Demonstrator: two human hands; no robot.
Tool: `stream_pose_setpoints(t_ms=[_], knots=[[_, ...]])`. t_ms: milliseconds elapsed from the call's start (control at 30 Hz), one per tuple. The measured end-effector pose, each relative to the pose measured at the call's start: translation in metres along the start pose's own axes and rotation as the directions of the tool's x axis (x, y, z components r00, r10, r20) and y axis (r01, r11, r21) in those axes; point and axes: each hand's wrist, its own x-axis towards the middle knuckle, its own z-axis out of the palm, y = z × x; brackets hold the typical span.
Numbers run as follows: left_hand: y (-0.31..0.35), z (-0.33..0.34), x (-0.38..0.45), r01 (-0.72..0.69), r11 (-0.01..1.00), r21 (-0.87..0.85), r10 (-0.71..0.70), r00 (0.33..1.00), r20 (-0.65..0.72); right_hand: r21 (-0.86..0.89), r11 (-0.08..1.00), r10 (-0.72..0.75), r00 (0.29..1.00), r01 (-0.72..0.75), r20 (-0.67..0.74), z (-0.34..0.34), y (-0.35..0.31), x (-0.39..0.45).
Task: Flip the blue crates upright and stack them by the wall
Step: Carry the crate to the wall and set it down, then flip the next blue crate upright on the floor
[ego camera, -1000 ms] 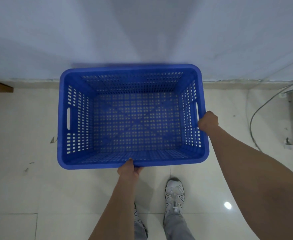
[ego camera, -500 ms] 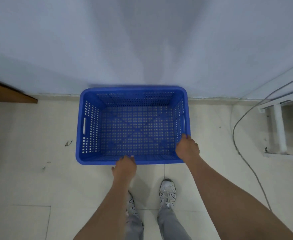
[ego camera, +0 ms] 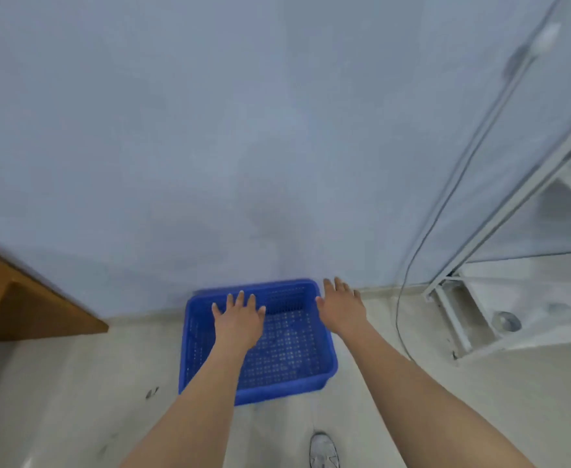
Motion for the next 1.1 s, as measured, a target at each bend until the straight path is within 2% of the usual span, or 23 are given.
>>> stream_pose_setpoints(t_ms=[133, 267, 467, 733, 867, 1100], knots=[[0.043, -0.052, -0.077, -0.193, 0.977, 0.085, 0.198, 0.979, -0.055, 0.003, 0.994, 0.113, 0.986, -0.114, -0.123, -0.053, 0.019, -0.105], [0.092, -0.08, -0.158, -0.371, 0.92, 0.126, 0.38, 0.923, -0.057, 0.031, 0.959, 0.283, 0.939, -0.282, -0.196, -0.079, 0.055, -0.215], [0.17, -0.054, -0.289, -0.604, 0.78, 0.164, 0.612, 0.791, 0.002, 0.117, 0.845, 0.534, 0.813, -0.522, -0.232, -0.077, 0.123, -0.395], [0.273, 0.046, -0.498, -0.83, 0.504, 0.237, 0.834, 0.539, 0.115, 0.284, 0.567, 0.823, 0.546, -0.774, -0.156, -0.001, 0.225, -0.649], [0.298, 0.115, -0.603, -0.877, 0.403, 0.261, 0.866, 0.457, 0.2, 0.347, 0.441, 0.895, 0.436, -0.828, -0.095, 0.056, 0.255, -0.778], [0.329, 0.274, -0.852, -0.941, 0.171, 0.291, 0.896, 0.271, 0.353, 0.395, 0.172, 0.979, 0.203, -0.903, 0.036, 0.189, 0.294, -1.059]])
